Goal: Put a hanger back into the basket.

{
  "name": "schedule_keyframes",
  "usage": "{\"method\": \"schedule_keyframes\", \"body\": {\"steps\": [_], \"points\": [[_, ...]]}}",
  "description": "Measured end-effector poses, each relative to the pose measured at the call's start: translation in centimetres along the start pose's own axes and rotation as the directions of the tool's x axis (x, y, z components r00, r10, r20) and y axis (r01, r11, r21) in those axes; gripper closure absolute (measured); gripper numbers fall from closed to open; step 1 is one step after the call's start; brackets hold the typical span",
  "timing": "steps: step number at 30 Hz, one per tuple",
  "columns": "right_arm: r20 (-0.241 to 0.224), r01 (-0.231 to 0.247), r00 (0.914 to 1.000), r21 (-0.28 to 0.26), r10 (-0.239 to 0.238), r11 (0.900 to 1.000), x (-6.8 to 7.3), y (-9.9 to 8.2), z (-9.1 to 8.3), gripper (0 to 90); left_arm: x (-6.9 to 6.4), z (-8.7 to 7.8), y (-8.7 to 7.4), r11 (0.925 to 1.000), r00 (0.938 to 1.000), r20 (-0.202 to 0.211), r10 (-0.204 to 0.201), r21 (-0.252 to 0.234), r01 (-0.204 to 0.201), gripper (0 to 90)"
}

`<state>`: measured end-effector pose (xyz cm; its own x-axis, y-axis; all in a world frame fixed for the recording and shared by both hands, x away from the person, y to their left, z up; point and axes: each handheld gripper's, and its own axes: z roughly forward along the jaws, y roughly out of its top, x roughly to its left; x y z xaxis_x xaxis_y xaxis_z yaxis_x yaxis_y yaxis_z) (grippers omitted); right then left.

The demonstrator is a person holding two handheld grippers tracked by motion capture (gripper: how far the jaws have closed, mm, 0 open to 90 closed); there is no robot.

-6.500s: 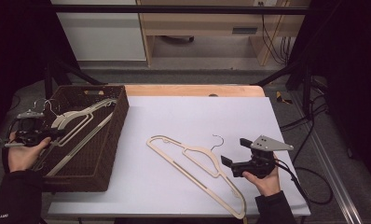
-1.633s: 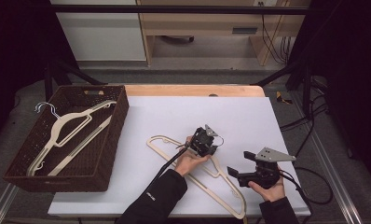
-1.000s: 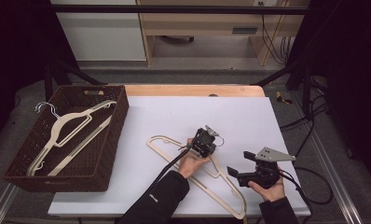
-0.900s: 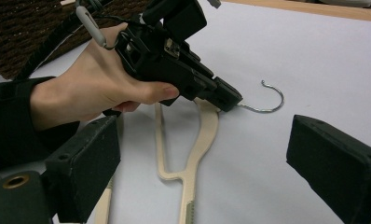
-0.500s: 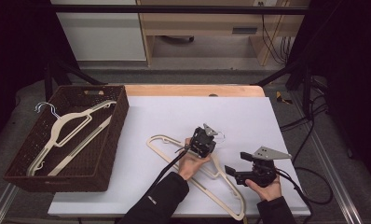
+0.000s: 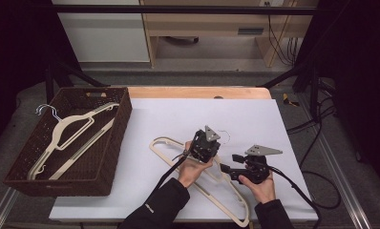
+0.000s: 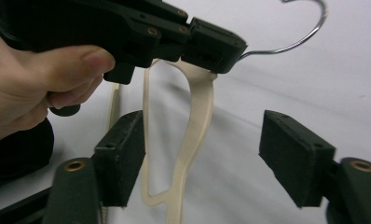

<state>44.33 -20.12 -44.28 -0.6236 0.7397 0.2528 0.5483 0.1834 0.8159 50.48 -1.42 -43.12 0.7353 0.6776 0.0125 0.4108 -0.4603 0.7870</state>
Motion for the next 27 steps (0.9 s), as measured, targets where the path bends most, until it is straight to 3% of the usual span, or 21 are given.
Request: {"method": "schedule_keyframes", "body": {"steps": [5, 11, 15, 17, 24, 27], "points": [[-0.009, -0.021, 0.9997, 0.038, 0.022, 0.9991, 0.2, -0.1, 1.3, 42.0, -0.1, -0.5, -0.1, 0.9998, 1.0, 0.001, -0.008, -0.021, 0.008, 88.7], [-0.056, -0.045, 0.9972, 0.082, 0.05, 0.9956, -0.3, -0.4, 2.7, 55.3, -0.1, -1.1, -0.3, 0.9996, 0.9999, 0.004, 0.013, -0.027, -0.013, 88.7], [-0.089, -0.064, 0.9934, 0.099, 0.073, 0.993, -0.4, -0.5, 2.9, 62.6, -0.2, -1.3, -0.4, 0.9996, 0.9999, 0.011, 0.006, -0.028, -0.005, 88.7], [-0.125, -0.072, 0.9886, 0.098, 0.084, 0.9926, -0.4, -0.4, 3.0, 70.9, -0.2, -1.3, -0.4, 0.9995, 0.9999, 0.012, 0.006, -0.032, -0.006, 88.7], [-0.154, -0.112, 0.9801, 0.088, 0.125, 0.9898, -0.3, -0.3, 2.8, 75.3, 0.2, -2.7, -0.4, 0.9984, 0.9992, 0.033, 0.021, -0.054, -0.019, 87.7], [-0.156, -0.121, 0.9788, 0.086, 0.133, 0.989, -0.3, -0.2, 2.7, 76.3, 0.4, -3.4, -0.5, 0.9979, 0.9992, 0.032, 0.026, -0.061, -0.024, 83.2]]}}
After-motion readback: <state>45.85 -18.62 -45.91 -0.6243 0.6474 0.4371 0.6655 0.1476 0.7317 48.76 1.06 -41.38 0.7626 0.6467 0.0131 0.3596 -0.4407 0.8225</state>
